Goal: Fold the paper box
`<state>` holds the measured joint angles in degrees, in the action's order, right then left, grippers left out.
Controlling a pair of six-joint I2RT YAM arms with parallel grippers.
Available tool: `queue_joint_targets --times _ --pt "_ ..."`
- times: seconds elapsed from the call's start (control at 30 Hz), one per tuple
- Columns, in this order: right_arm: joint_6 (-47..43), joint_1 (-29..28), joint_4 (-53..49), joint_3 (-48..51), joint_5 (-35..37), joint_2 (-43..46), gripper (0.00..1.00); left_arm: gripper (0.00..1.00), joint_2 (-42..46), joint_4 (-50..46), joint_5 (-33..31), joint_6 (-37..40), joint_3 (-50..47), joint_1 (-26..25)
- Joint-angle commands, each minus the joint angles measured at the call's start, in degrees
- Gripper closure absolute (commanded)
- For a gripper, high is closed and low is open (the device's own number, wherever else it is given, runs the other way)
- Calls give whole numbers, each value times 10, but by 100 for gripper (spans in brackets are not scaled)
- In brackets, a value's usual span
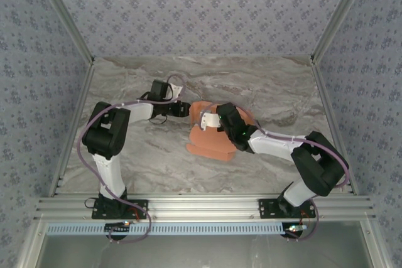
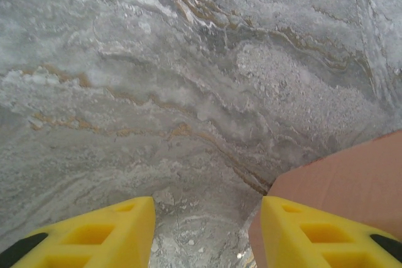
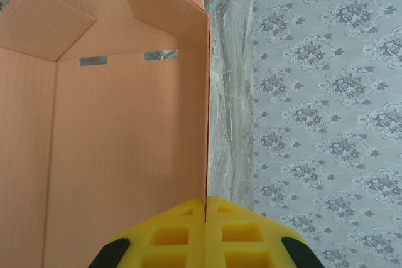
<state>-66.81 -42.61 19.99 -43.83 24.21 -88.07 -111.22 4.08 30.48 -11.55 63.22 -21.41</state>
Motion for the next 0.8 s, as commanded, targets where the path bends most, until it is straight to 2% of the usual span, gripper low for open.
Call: queue_joint_targets --times 0.0,0.77 --pt "-10 4 5 7 -9 -5 100 52 17 33 41 21 -16 -4" --pt "21 13 -14 5 -21 -4 100 53 49 104 135 58 -76 -29"
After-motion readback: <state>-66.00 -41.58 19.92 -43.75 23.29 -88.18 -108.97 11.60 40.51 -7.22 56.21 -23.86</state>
